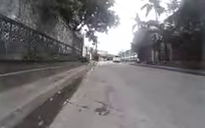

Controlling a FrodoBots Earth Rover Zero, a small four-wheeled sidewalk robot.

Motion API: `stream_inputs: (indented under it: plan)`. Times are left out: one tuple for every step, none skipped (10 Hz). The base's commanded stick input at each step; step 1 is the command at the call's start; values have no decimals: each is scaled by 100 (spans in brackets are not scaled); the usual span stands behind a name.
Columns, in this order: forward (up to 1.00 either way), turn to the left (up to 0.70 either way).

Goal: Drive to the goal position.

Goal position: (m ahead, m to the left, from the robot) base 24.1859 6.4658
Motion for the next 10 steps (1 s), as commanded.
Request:
stream_inputs:
  plan:
    - [70, -27]
    - [70, -7]
    - [70, 0]
    - [70, 0]
    - [70, 0]
    - [70, 0]
    - [70, 0]
    - [70, 0]
    - [70, 0]
    - [70, 0]
